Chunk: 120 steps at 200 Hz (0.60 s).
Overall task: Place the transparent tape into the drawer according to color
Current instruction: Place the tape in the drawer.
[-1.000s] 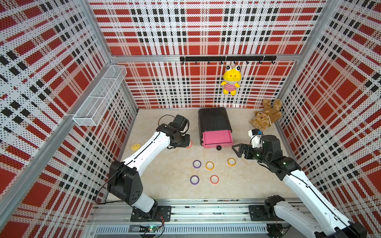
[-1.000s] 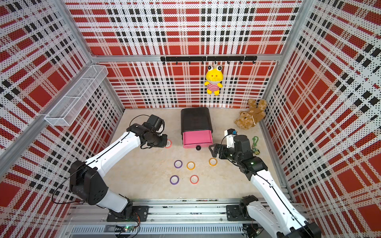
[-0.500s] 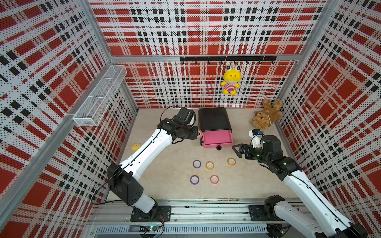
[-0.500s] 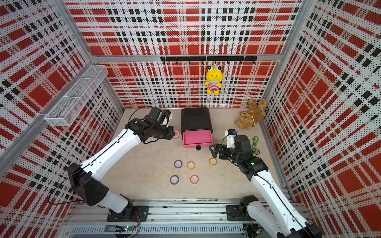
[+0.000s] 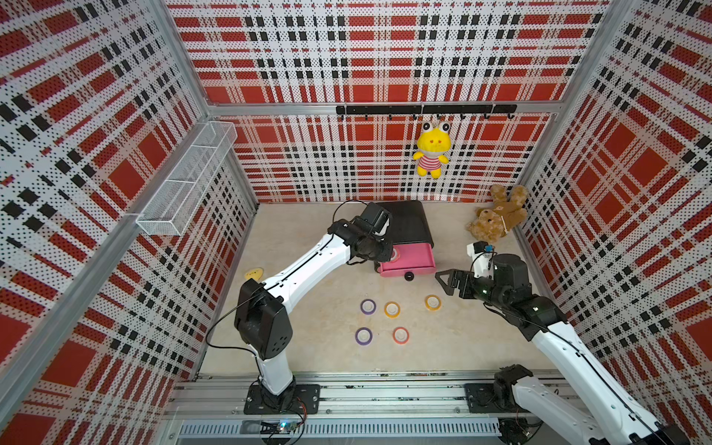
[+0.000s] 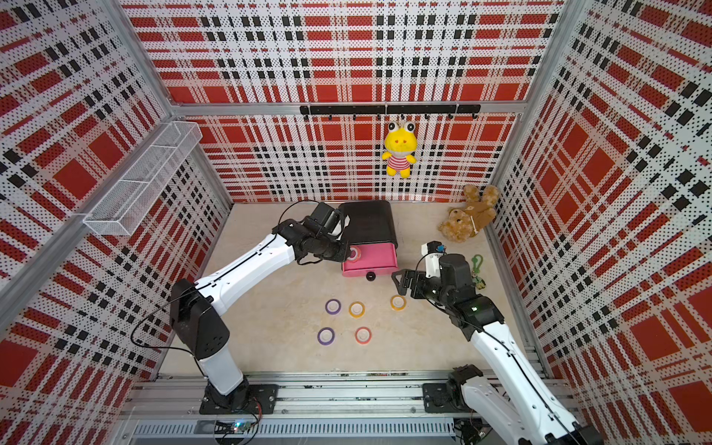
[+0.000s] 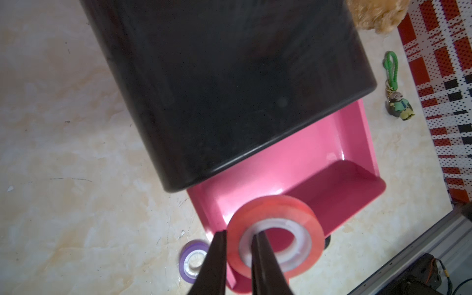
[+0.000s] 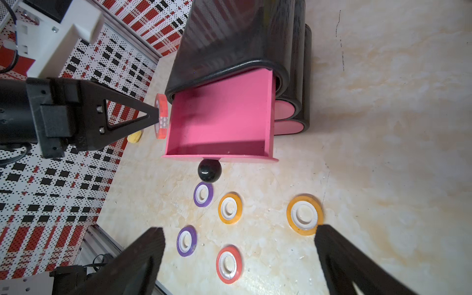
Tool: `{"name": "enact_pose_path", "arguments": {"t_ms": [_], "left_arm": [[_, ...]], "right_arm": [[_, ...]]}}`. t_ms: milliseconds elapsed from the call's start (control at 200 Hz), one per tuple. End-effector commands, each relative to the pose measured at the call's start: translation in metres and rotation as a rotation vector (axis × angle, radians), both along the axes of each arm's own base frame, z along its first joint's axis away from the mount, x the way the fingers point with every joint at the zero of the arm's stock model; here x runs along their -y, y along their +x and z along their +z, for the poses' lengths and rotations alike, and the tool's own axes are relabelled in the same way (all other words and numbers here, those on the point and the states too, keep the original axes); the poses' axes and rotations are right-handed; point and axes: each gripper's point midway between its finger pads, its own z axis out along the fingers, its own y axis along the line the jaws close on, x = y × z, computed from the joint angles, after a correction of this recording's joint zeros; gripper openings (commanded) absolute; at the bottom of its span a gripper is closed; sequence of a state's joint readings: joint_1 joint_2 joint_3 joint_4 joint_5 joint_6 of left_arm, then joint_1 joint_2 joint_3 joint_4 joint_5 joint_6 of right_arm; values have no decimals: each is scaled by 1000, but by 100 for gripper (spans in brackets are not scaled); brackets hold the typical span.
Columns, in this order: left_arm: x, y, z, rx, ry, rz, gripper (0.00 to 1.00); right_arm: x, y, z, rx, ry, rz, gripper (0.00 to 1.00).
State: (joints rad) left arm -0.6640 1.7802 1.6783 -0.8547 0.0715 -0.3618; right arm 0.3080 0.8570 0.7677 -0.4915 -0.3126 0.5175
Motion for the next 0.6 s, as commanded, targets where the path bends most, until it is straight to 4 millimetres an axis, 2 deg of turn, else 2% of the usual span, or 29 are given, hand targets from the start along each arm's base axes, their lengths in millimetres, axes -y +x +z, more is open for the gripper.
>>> {"name": "enact_pose_path", "arguments": {"t_ms": [0, 30, 135, 271, 361, 441, 596], "left_arm": [[13, 6, 11, 31, -33, -16, 0], [13, 6, 10, 30, -31, -18, 2], [15, 7, 8, 28, -27, -22, 31], [17, 8, 11, 35, -34, -27, 55], [19, 9, 14, 40, -39, -32, 64], [19, 10, 21, 56, -46, -31, 68], [13, 12, 43, 126, -63, -26, 76]], "right_arm": [[6, -2, 10, 21, -1, -21, 100], [6, -2, 10, 21, -3, -24, 100], [7, -2, 9, 20, -4, -24, 100], [4, -1, 8, 17, -3, -11, 100], [1, -2, 5, 8, -4, 14, 100], [-3, -3, 3, -3, 1, 41, 100], [-14, -9, -1, -11, -12, 89, 100]]}}
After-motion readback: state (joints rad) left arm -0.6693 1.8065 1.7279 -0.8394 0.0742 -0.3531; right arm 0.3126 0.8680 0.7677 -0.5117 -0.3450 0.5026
